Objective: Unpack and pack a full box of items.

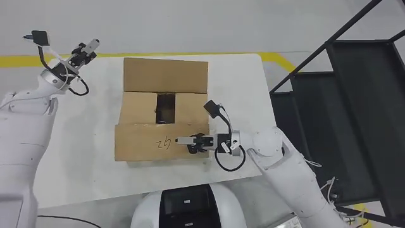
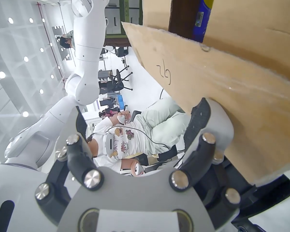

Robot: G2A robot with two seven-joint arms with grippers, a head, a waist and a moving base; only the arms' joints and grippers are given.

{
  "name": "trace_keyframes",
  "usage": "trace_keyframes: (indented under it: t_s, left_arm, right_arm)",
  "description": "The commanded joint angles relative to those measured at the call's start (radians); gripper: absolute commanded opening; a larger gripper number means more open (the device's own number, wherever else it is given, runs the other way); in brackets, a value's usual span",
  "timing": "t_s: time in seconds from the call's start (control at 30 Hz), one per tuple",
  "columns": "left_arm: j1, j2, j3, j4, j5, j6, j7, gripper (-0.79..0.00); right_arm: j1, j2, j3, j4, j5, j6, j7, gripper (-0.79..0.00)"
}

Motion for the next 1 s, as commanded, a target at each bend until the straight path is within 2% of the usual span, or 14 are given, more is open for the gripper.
trace_keyframes:
  t_s: [0.0, 0.23, 0.33, 0.4, 0.47, 0.57, 0.73, 0.8, 0.97]
  left_arm:
    - [-0.02, -0.011, 0.025, 0.032, 0.056, -0.01, 0.048, 0.0]
    - [-0.094, -0.067, 0.122, 0.188, 0.185, -0.02, 0.216, 0.0]
    - [-0.127, -0.096, 0.155, 0.25, 0.178, -0.024, 0.249, 0.0]
    - [-0.144, -0.116, 0.167, 0.28, 0.125, -0.054, 0.228, 0.0]
    - [-0.15, -0.136, 0.165, 0.301, -0.017, -0.104, 0.148, 0.0]
    - [-0.168, -0.151, 0.155, 0.339, -0.17, -0.159, 0.004, 0.0]
    - [-0.173, -0.155, 0.115, 0.353, -0.436, -0.176, -0.294, 0.0]
    - [-0.166, -0.149, 0.094, 0.326, -0.54, -0.135, -0.417, 0.0]
    - [-0.108, -0.103, 0.048, 0.166, -0.656, 0.081, -0.633, 0.0]
  right_arm:
    - [0.013, 0.0, -0.013, 0.009, -0.005, 0.005, -0.003, 0.0]
    - [0.041, 0.002, -0.031, 0.019, -0.007, 0.016, -0.009, 0.0]
    - [0.046, 0.004, -0.035, 0.016, -0.008, 0.02, -0.008, 0.0]
    - [0.05, 0.005, -0.039, 0.016, -0.008, 0.023, -0.006, 0.0]
    - [0.056, 0.006, -0.045, 0.018, -0.01, 0.026, -0.004, 0.0]
    - [0.063, 0.007, -0.053, 0.021, -0.006, 0.027, -0.005, 0.0]
    - [0.077, 0.007, -0.072, 0.033, -0.002, 0.028, -0.003, 0.0]
    - [0.085, 0.007, -0.081, 0.038, -0.001, 0.028, 0.0, 0.0]
    - [0.103, 0.007, -0.099, 0.049, 0.002, 0.029, -0.004, 0.0]
